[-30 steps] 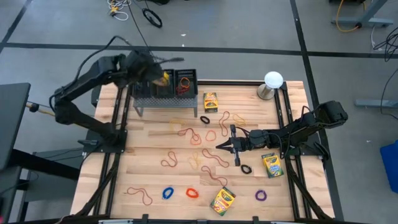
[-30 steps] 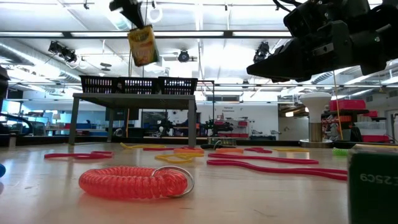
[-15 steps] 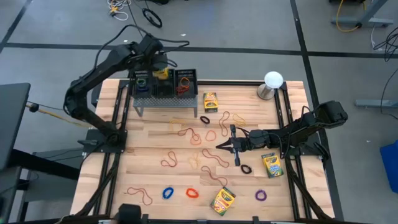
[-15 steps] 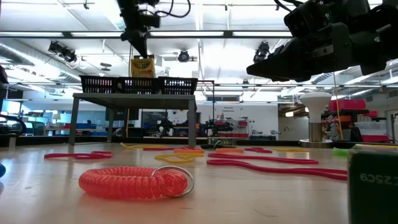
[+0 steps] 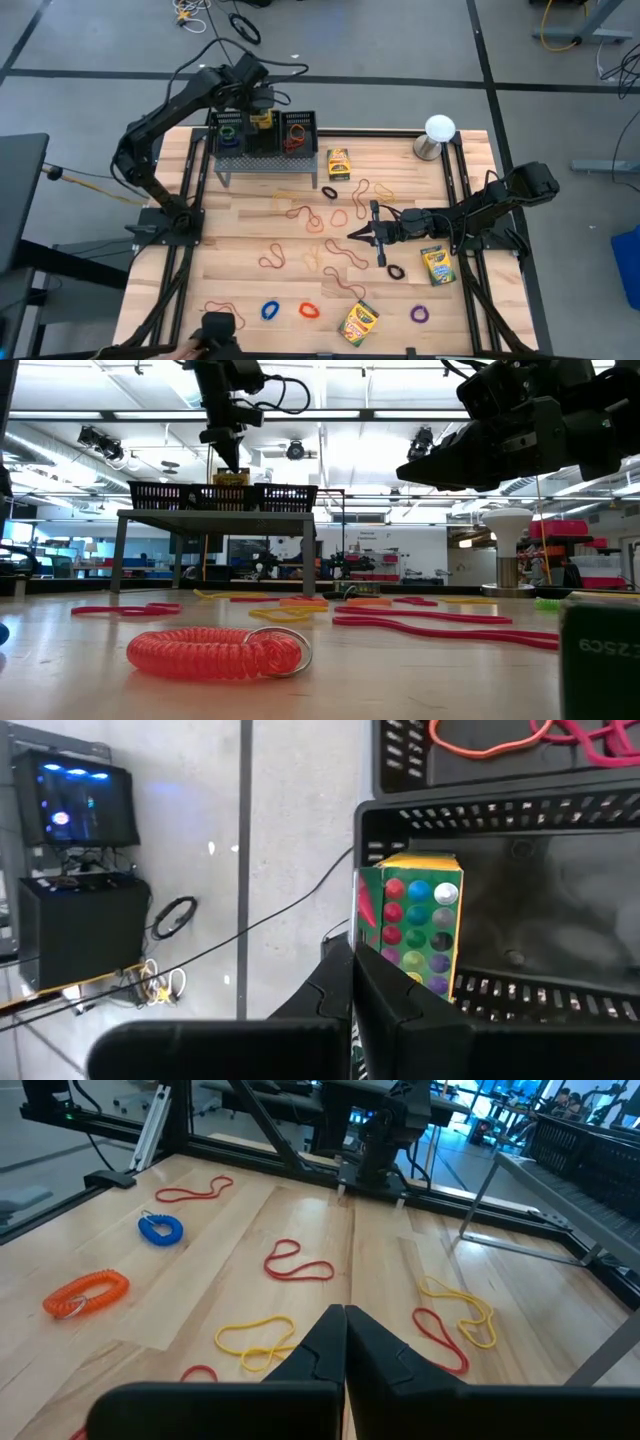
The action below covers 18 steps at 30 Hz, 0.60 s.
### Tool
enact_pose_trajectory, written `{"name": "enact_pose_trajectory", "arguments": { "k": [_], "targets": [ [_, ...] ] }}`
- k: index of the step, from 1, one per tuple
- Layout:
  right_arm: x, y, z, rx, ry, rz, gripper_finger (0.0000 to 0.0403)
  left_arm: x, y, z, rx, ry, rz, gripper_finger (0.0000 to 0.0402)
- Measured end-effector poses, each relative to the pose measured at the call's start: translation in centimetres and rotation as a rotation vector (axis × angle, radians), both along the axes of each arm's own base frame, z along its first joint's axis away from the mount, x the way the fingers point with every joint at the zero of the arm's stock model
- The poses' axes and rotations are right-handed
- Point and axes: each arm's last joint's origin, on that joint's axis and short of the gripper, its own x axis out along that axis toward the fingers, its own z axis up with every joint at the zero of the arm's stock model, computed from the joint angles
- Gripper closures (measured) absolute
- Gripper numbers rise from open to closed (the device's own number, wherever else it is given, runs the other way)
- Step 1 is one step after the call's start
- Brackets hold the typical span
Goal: Pick & Place Office Desk Supplies
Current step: Put the yellow crayon box into the middle black bin
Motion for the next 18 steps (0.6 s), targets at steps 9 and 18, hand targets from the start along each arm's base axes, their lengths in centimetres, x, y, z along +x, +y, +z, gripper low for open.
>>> {"name": "enact_pose_trajectory", "arguments": {
  "k": [9,18],
  "targets": [
    [0.00,0.00,0.00,0.000,0.000,0.000,0.0398,0.43,0.56,-0.59,-0.015,0.009,-0.026,0.0396],
    [0.00,0.00,0.00,0.000,0.000,0.000,0.0398,0.48,0.83,-0.49,-0.003,-0.006,-0.038,0.0362]
  ]
}}
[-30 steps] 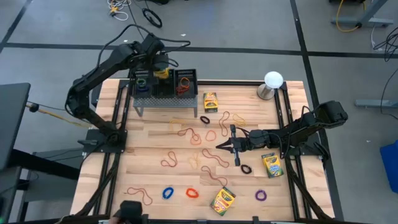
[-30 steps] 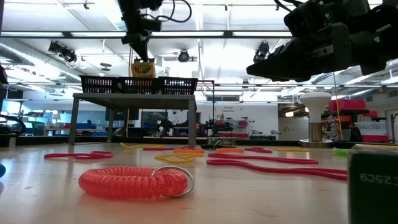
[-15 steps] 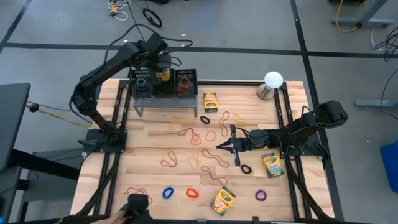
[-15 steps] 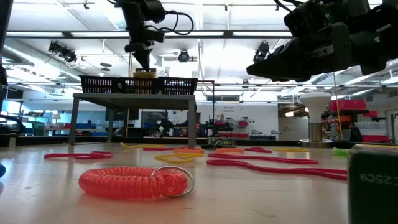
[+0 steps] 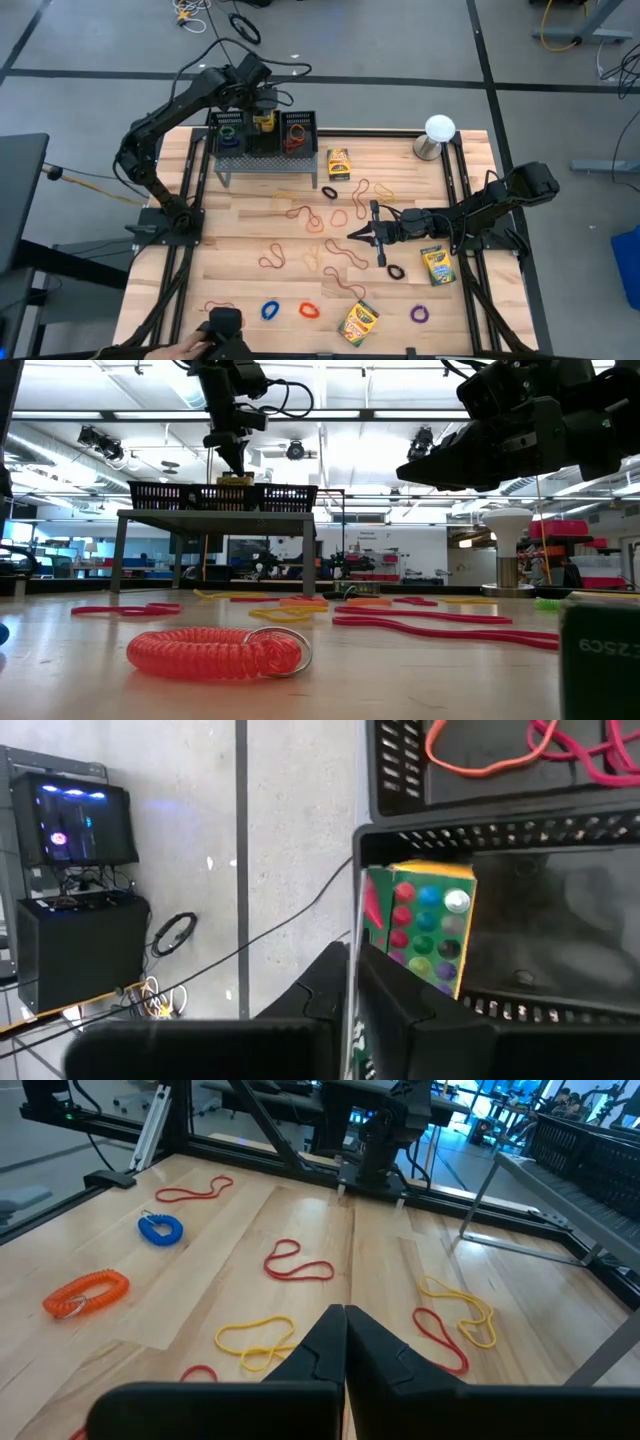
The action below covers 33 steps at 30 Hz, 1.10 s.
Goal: Pick & Place Office Desk Supplies
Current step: Put the yellow crayon box into the middle black bin, then put the yellow rubber band into the right black bin
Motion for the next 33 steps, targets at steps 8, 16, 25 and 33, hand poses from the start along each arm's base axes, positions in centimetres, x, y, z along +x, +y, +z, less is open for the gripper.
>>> {"name": "enact_pose_trajectory", "arguments": {
  "k": [8,16,25,33],
  "targets": [
    [0.0,0.0,0.0,0.000,0.000,0.000,0.0398,0.1,0.1,0.1,0.004,-0.015,-0.005,0.0343],
    [0.0,0.0,0.0,0.000,0.000,0.000,0.0398,-0.2,0.1,0.3,0.067,0.008,0.098,0.0327],
    [0.1,-0.3,0.3,0.006,-0.032,-0.014,0.0398,-1.3,-4.7,3.2,-0.082,-0.233,0.066,0.0355],
    [0.3,-1.2,0.3,0.039,-0.029,-0.057,0.0398,-0.9,-10.7,1.0,-0.193,-0.530,-0.114,0.0395]
  ]
}}
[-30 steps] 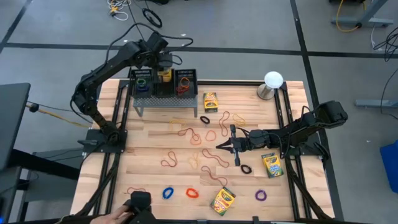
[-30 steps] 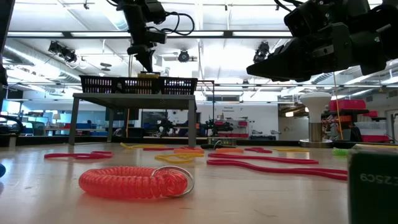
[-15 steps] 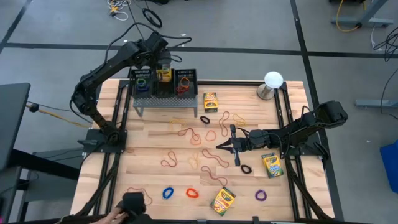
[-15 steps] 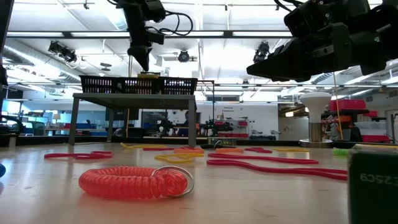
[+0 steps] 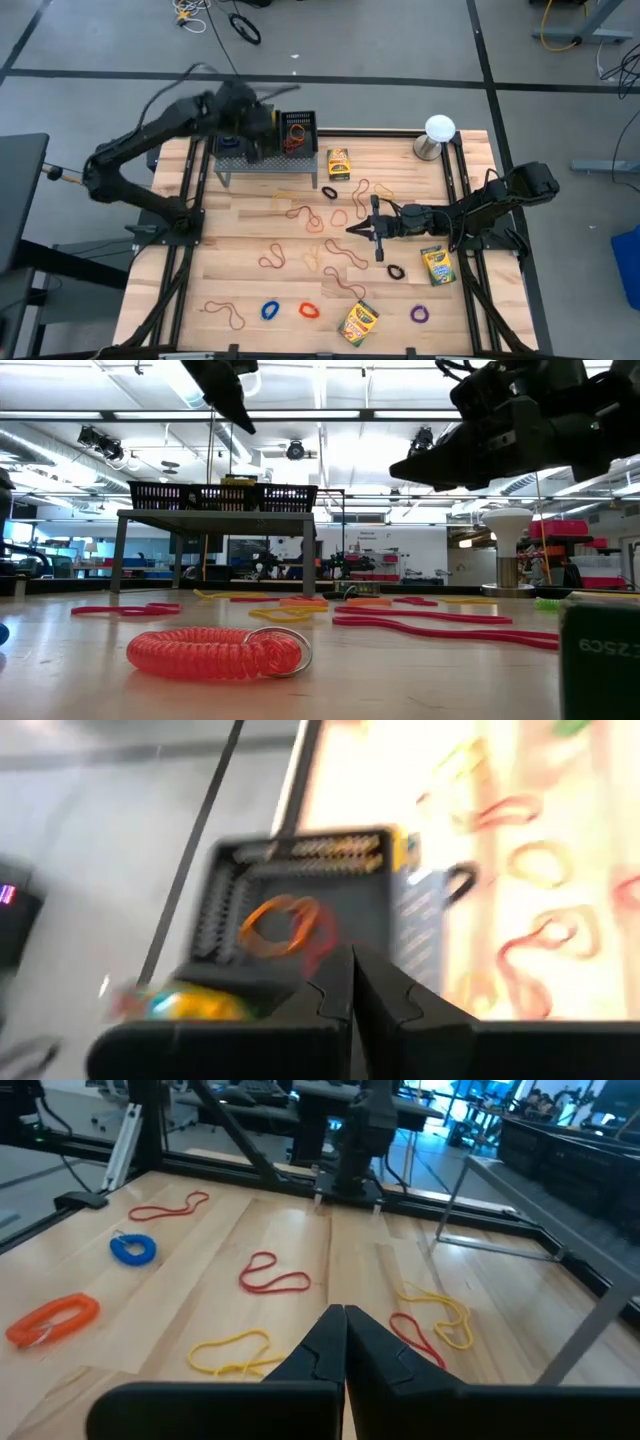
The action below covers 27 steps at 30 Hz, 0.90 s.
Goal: Pick & Place Office Desk Supplies
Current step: Put the yellow rubber band into the right black bin
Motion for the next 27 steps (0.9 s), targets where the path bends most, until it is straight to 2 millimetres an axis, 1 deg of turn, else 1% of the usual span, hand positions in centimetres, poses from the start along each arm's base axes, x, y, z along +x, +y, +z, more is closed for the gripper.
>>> {"name": "enact_pose_trajectory", "arguments": {
  "k": [3,7,10,14,17,21,23,27],
  "targets": [
    [0.0,-0.3,0.0,-0.002,-0.001,-0.038,0.0398,0.2,-1.8,-2.6,0.012,-0.129,-0.071,0.0393],
    [0.0,-0.6,0.0,-0.014,-0.005,-0.142,0.0398,0.2,-3.5,-7.0,-0.021,-0.297,-0.166,0.0393],
    [0.0,-0.8,0.0,0.026,-0.009,-0.218,0.0398,0.0,-4.7,-10.5,-0.055,-0.433,-0.225,0.0393],
    [0.5,-1.0,0.4,0.080,0.013,-0.317,0.0398,-0.6,-6.5,-15.2,-0.066,-0.562,-0.304,0.0393],
    [0.9,-0.5,0.8,0.075,0.098,-0.405,0.0398,-1.6,-7.7,-17.8,-0.086,-0.673,-0.337,0.0393],
    [1.2,0.1,2.4,0.075,0.273,-0.570,0.0384,-3.2,-9.1,-20.3,-0.125,-0.780,-0.377,0.0393],
    [1.2,0.1,3.2,0.164,0.362,-0.663,0.0369,-3.9,-9.5,-21.2,-0.145,-0.790,-0.394,0.0393],
    [0.1,-0.1,4.6,0.315,0.592,-0.802,0.0328,-4.4,-10.1,-22.4,-0.170,-0.754,-0.413,0.0392]
  ]
}}
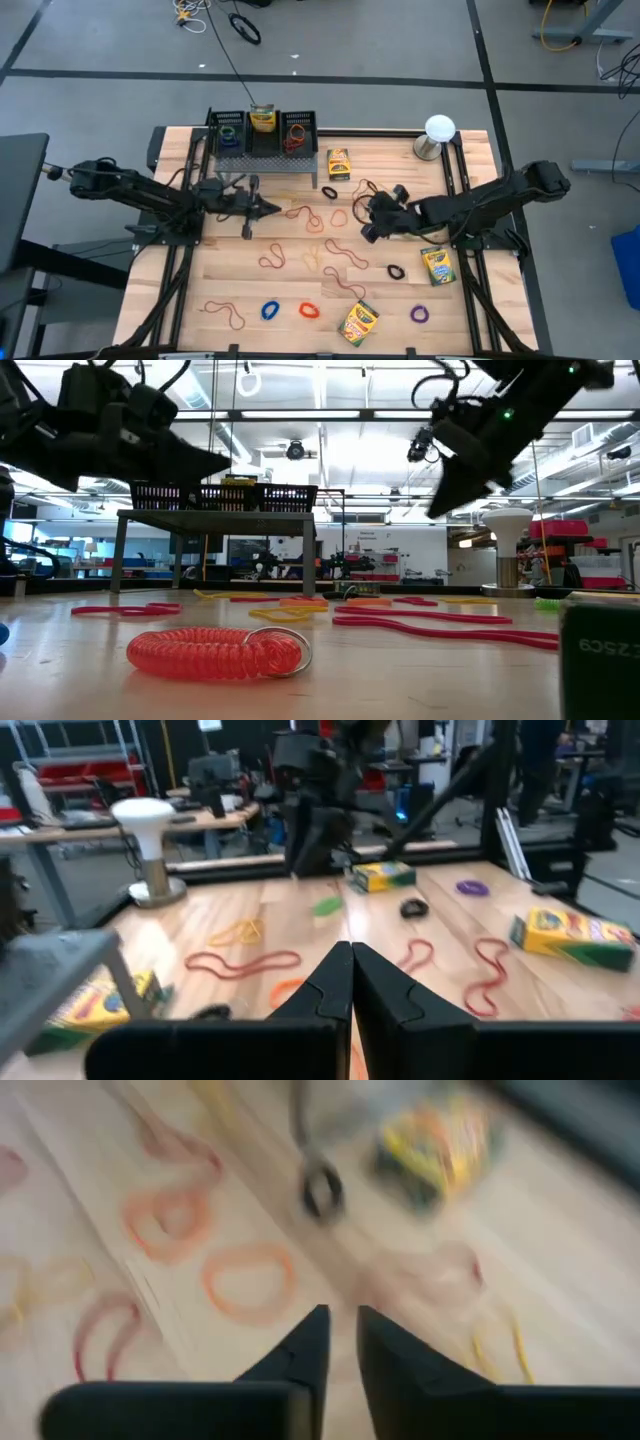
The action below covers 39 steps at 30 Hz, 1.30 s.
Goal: Pick & Place Office Desk Supplies
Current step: Put the yellow rubber band into the right black bin
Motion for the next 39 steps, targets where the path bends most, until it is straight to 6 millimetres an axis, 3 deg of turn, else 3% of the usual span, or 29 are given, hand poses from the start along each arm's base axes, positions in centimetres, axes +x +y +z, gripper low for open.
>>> {"name": "enact_pose_trajectory", "arguments": {
  "k": [4,9,14,18,29,39],
  "targets": [
    [-1.7,0.7,0.8,0.173,0.191,-0.080,0.0279,-0.1,-0.3,-0.4,-0.012,0.019,-0.018,0.0392],
    [-3.9,2.2,0.3,0.319,0.378,-0.145,0.0225,-0.1,-0.4,-0.4,-0.013,0.021,-0.025,0.0392],
    [-4.9,2.7,-0.8,0.326,0.404,-0.194,0.0198,-0.1,-0.4,-0.4,-0.010,0.021,-0.025,0.0392],
    [-4.7,0.6,-2.2,0.269,0.351,-0.272,0.0193,-0.1,-0.4,-0.4,0.032,0.019,-0.026,0.0392],
    [-3.0,-8.9,-4.2,0.263,0.226,-0.256,0.0192,-0.1,-0.4,-0.4,0.040,0.022,-0.026,0.0392],
    [-2.8,-10.5,-5.9,0.250,0.277,-0.205,0.0154,-0.1,-0.4,-0.7,0.008,0.054,-0.023,0.0392]
  ]
}}
